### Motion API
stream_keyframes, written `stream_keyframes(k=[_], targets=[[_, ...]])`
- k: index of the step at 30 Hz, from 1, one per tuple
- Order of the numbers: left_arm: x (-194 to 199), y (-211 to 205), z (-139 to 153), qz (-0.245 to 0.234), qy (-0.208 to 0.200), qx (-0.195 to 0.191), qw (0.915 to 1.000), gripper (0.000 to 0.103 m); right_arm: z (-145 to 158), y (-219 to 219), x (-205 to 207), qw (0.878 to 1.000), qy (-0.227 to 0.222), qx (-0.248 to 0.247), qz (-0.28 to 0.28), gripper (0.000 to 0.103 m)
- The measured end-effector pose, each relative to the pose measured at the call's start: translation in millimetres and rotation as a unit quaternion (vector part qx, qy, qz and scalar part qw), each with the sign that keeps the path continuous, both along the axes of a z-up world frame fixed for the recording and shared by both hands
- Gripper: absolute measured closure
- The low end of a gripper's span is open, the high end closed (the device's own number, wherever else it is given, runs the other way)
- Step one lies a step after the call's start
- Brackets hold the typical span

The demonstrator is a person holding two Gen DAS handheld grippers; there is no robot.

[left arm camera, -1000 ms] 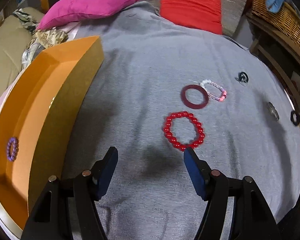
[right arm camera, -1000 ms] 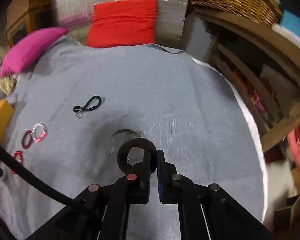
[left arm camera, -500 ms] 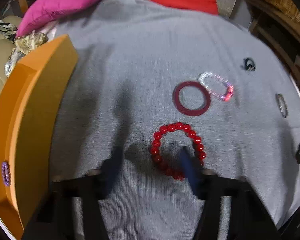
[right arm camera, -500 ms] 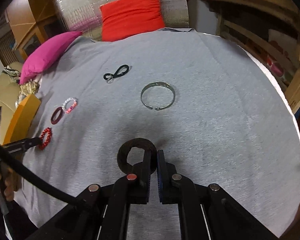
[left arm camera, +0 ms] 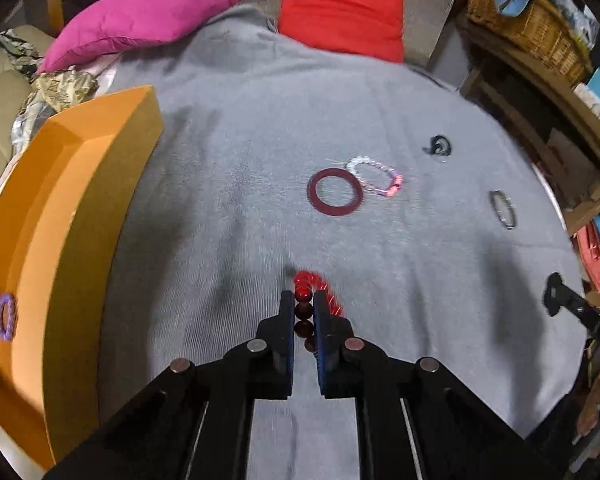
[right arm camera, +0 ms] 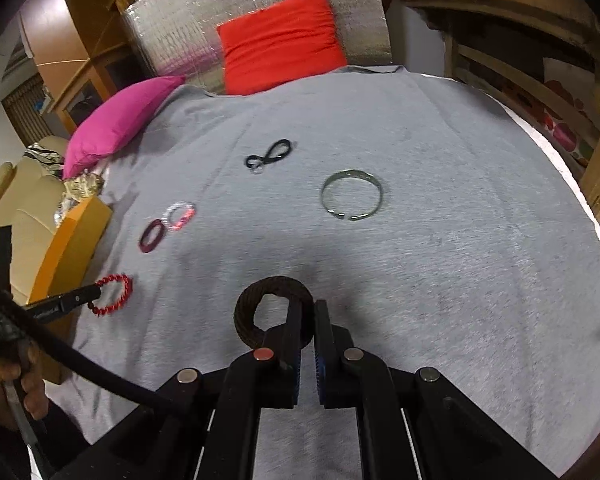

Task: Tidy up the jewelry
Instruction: 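Carry the red bracelet and dark ring over the orange box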

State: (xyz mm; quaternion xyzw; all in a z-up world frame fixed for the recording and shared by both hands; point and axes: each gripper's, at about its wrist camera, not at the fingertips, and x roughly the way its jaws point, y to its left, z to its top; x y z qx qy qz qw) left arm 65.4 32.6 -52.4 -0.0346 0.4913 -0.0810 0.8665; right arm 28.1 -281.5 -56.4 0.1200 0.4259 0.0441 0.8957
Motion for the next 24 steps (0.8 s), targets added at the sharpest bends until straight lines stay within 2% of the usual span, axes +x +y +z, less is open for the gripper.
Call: stream_keyframes(k=[10,24], targets=[[-40.7,0.8,30.4,-0.014,-0.035,-0.009,0.9992,0.094,13.4,33.7,-27.7,0.999,-0.013,0.018,0.023,0.097],[-56.5,48.8,69.7,0.042,-0.079,-0.005,0.9960,0.094,34.9,79.8,-38.4,0.996,-0.033,0.021,0.074,0.097]])
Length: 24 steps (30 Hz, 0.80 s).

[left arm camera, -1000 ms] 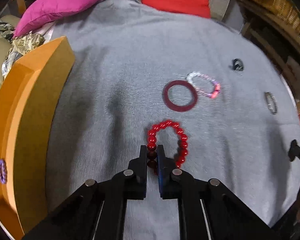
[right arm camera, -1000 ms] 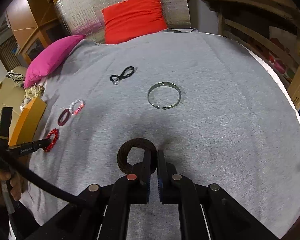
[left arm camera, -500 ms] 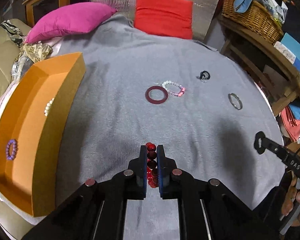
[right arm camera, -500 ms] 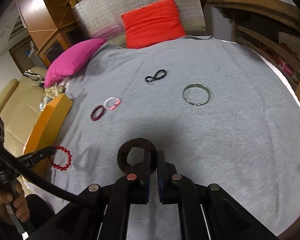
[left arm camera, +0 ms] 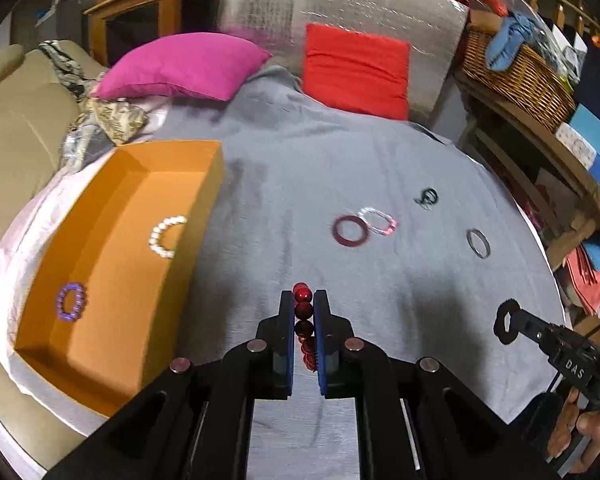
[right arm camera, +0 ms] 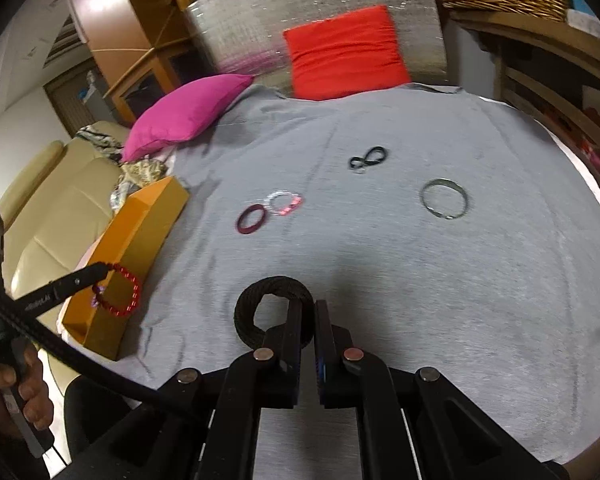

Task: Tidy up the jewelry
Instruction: 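Carry the red bracelet and dark ring over the orange box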

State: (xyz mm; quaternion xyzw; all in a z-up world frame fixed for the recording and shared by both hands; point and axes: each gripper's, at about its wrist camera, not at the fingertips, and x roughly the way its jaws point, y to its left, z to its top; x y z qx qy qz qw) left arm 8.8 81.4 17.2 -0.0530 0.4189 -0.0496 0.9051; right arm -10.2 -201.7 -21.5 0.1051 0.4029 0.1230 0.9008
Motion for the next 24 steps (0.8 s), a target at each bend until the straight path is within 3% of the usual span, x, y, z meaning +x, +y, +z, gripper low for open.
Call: stream_keyframes(k=[12,24], targets=[[-5.3,76.8,7.4,0.096,-0.010,0.004,0.9953,0.094,25.9,90.5,18.0,0.995,-0.028,-0.016,0.096,0.097],[-3.6,143.0,1.9,0.171,-0.011,0.002,0.9851,0.094,47.0,194.0,52.5,0.981,-0.051,-0.045,0.184,0.097]])
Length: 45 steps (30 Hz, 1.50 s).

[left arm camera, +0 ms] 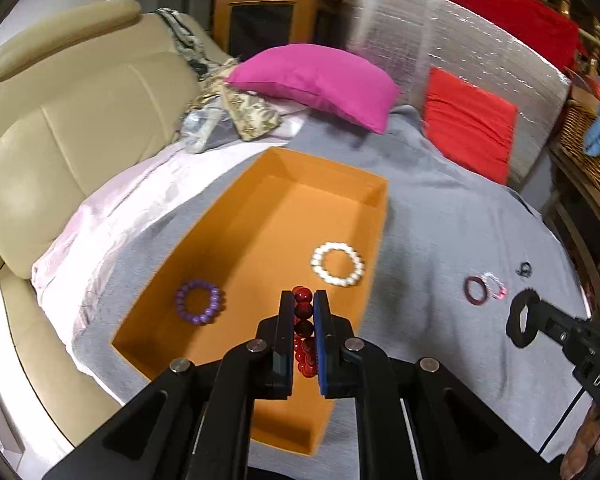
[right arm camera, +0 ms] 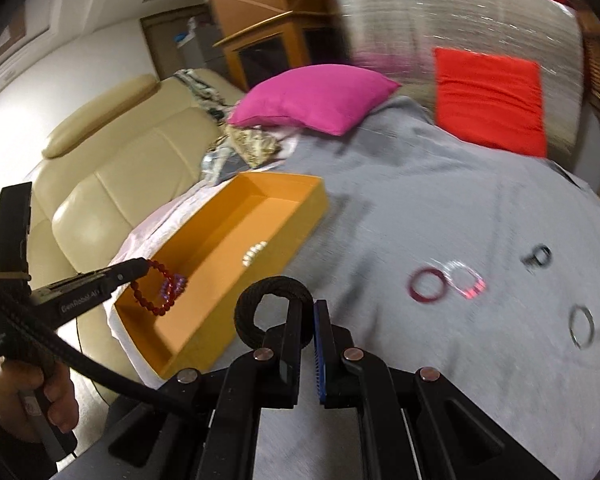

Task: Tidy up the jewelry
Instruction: 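Carry the red bracelet and dark ring over the orange box, then open both tools to drop the red bracelet and dark ring into the box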

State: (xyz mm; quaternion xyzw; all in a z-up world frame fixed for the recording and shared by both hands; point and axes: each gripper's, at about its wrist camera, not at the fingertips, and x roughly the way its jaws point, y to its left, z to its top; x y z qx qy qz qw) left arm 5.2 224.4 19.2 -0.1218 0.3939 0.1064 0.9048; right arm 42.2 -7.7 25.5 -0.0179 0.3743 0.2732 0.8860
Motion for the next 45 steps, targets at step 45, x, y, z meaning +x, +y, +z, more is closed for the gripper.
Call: stream_keyframes(k=[45], targets=[[60.3,80.4,-78.1,0.096,0.082,-0.030,0.9915,0.093,-82.1,203.0,116.3,0.985,0.078,-0.127,0.087,0.097]])
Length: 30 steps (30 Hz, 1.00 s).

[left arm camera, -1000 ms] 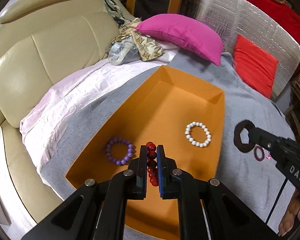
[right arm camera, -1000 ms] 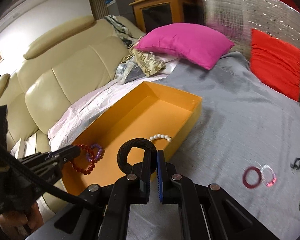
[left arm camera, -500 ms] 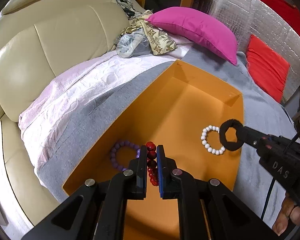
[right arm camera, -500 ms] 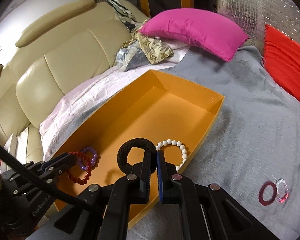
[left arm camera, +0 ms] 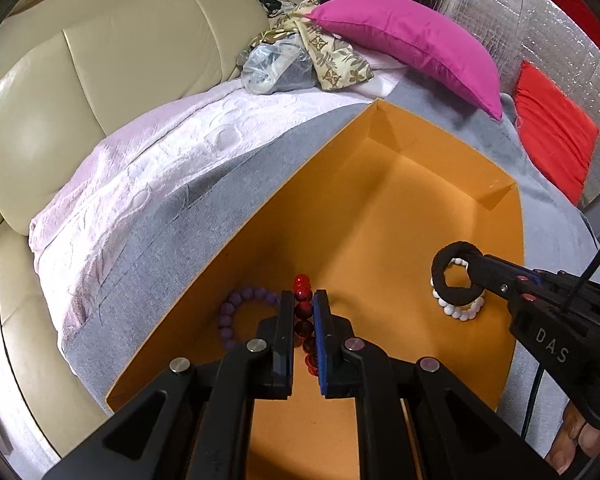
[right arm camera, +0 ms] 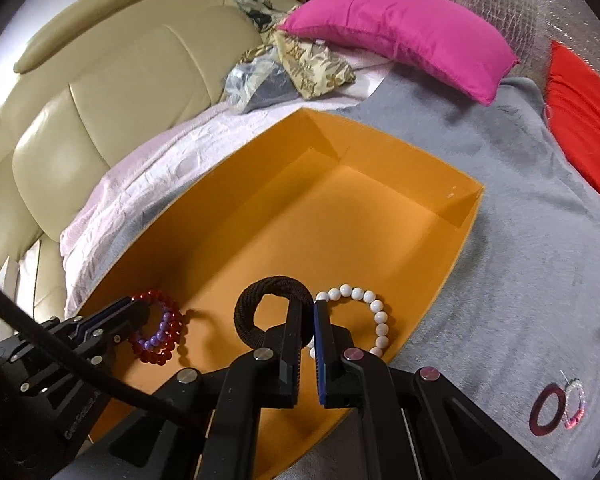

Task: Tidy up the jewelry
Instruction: 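Open both tools to drop the red bracelet and dark ring into the box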

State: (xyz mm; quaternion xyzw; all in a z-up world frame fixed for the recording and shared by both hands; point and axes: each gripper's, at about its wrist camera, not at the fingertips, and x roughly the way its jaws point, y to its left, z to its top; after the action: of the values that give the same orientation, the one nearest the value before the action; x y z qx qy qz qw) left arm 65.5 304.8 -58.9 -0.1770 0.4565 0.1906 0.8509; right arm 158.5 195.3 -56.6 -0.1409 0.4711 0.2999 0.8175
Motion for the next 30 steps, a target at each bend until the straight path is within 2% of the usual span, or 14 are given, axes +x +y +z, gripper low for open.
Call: stream_keyframes(k=[4,5,6,8,10,11,14,18,21,24,26,29,30], targets=[[1.5,0.5,-3.2,0.003,0.006,0.002,1.0000,0.093,-6.3,3.6,4.5,1.000,0.005,0.000,-0.010,0.094],[1.0,0.4,-2.8,0.003,0.006,0.002,1.0000,0.092,-6.5,3.8,5.8,1.000,0.003,0.002,-0.015,0.088],[1.0,1.0,-2.6,0.004,0.007,0.003,1.0000,0.088,-6.3,3.6,6.9,1.000,0.002,0.005,-0.018,0.078],[-0.7,1.7,-0.4,0.008,0.007,0.007,0.9999,0.067,-4.8,1.2,7.9,1.000,0.001,0.011,-0.024,0.068],[-4.5,2.0,5.1,0.013,-0.003,0.009,0.9999,0.054,-0.7,-2.6,6.2,0.999,-0.004,0.018,-0.027,0.053],[-5.9,1.7,7.6,0.015,-0.006,0.012,0.9998,0.053,2.8,-5.9,5.1,0.999,-0.009,0.025,-0.030,0.044],[-8.6,-0.7,16.3,0.016,-0.010,0.020,0.9996,0.044,14.9,-16.7,3.1,0.998,-0.019,0.039,-0.041,0.044],[-15.4,-6.4,29.1,0.012,-0.019,0.032,0.9992,0.041,33.4,-34.4,-2.9,0.997,-0.037,0.056,-0.049,0.043],[-22.5,-9.9,36.7,0.017,-0.024,0.037,0.9989,0.035,45.1,-58.4,-10.1,0.995,-0.041,0.075,-0.058,0.040],[-31.2,-17.8,41.9,0.018,-0.028,0.045,0.9984,0.033,51.2,-90.5,-21.9,0.993,-0.051,0.083,-0.070,0.032],[-36.3,-25.0,42.9,0.014,-0.028,0.045,0.9985,0.033,51.0,-116.0,-29.7,0.991,-0.054,0.086,-0.091,0.031],[-46.3,-43.9,45.0,-0.004,-0.032,0.049,0.9983,0.033,43.0,-161.9,-47.9,0.988,-0.054,0.084,-0.116,0.029],[-49.9,-52.7,45.9,-0.013,-0.035,0.048,0.9981,0.033,39.5,-174.1,-53.5,0.988,-0.053,0.082,-0.122,0.025]])
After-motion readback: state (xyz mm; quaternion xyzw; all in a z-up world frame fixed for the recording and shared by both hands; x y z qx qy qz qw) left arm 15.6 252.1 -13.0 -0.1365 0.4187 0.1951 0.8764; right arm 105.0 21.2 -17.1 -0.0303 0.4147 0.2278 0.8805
